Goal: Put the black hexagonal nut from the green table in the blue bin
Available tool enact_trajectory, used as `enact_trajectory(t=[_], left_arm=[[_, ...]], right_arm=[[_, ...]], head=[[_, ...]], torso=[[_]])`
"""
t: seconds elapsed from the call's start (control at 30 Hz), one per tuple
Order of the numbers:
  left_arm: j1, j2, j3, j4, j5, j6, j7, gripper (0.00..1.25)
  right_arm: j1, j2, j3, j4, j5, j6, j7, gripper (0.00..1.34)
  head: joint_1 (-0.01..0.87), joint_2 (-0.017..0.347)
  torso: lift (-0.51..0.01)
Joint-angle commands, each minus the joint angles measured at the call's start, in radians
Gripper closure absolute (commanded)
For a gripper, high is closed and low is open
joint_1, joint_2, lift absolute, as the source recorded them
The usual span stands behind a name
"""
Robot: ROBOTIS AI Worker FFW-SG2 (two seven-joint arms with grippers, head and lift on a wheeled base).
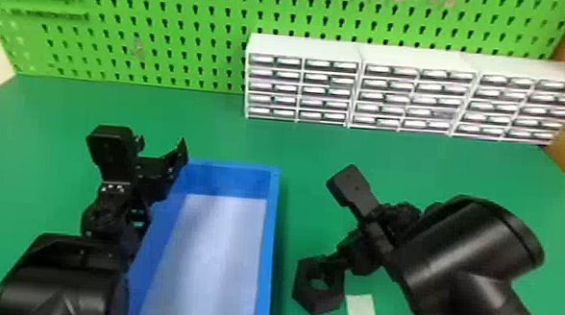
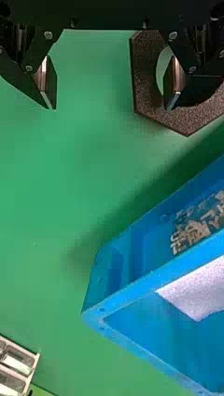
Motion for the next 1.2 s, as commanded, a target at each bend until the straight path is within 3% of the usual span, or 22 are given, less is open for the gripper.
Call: enact_trajectory(t=[0.0,0.93,1.03,1.17], left_arm=[[-0.001,0.000,-0.002,0.000,0.000,-0.001,0.000,0.49],[-0.003,0.000,-0.002,0.000,0.002,-0.001,0.000,0.49],[-0.003,0.000,-0.002,0.000,0.002,-0.001,0.000,0.49],[-0.003,0.000,-0.002,0.002,0.002,-0.001,0.000,0.49]], right_arm=[[0.003,0.001,0.007,0.004,-0.003,-0.002,0.000,0.39],[0.009,-0.005,0.004,0.058,-0.030,-0.037,0.000,0.40],[0.009,-0.005,0.004,0.058,-0.034,-0.037,0.000,0.45],[0.009,-0.005,0.003,0.059,-0.034,-0.037,0.000,0.62]], head=[[0.686,0.051],[0.686,0.051],[0.686,0.051],[0.686,0.051]], torso=[[-0.096],[-0.096],[-0.096],[-0.096]])
